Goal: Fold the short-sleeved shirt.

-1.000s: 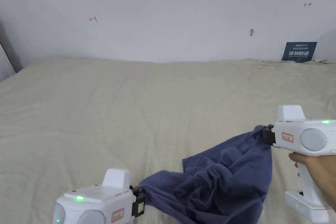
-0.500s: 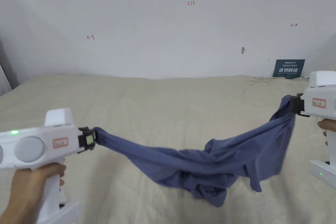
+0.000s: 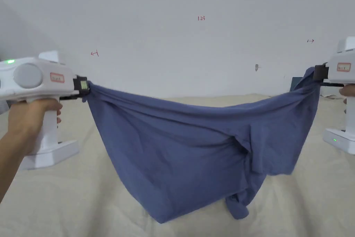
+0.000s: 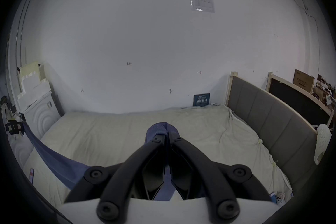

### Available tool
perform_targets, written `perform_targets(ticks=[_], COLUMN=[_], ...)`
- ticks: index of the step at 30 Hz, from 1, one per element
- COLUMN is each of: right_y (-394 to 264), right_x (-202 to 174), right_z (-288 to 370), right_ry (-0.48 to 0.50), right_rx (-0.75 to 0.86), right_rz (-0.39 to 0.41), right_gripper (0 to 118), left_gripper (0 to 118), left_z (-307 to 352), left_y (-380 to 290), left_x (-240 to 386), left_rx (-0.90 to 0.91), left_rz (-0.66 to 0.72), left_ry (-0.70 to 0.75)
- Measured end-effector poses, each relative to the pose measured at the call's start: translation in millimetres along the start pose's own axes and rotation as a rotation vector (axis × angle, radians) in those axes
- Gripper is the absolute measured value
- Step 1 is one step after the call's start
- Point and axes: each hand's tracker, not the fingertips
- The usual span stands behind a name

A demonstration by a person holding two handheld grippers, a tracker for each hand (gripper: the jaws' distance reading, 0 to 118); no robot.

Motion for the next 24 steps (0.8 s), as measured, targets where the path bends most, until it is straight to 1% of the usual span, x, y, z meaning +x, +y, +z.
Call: perform_targets(ticks=[2,6,11,14,18,24], right_y=[11.8,27.4,25.0,4.1,-33.0,-111.2], right_x=[-3.1,-8.6,-17.4,-27.1,-27.8,-20.4], right_z=[-3.2,-3.7,-2.5,2.8,-6.8,1.7], right_ry=[-0.015,-0.022,-0.021,-0.012,0.002,0.028], right_rx=[0.036,0.067,0.077,0.053,-0.015,-0.099], right_rz=[0.011,0.02,0.041,0.054,0.073,0.059], right_gripper=[1,1,1,1,1,1], left_gripper=[4,4,4,4,4,4], left_z=[-4.7,-6.4,-6.6,-10.1,-13.9,-7.5], left_y=[17.8,38.7,40.4,21.5,-14.9,-94.3], left_x=[4.1,5.2,1.7,-1.1,-9.2,-23.5], left_rx=[0.047,0.08,0.11,0.105,0.067,-0.023], left_rz=[-0.029,-0.026,-0.024,-0.049,-0.057,-0.057], left_ry=[0.029,0.029,0.031,0.044,0.041,0.045])
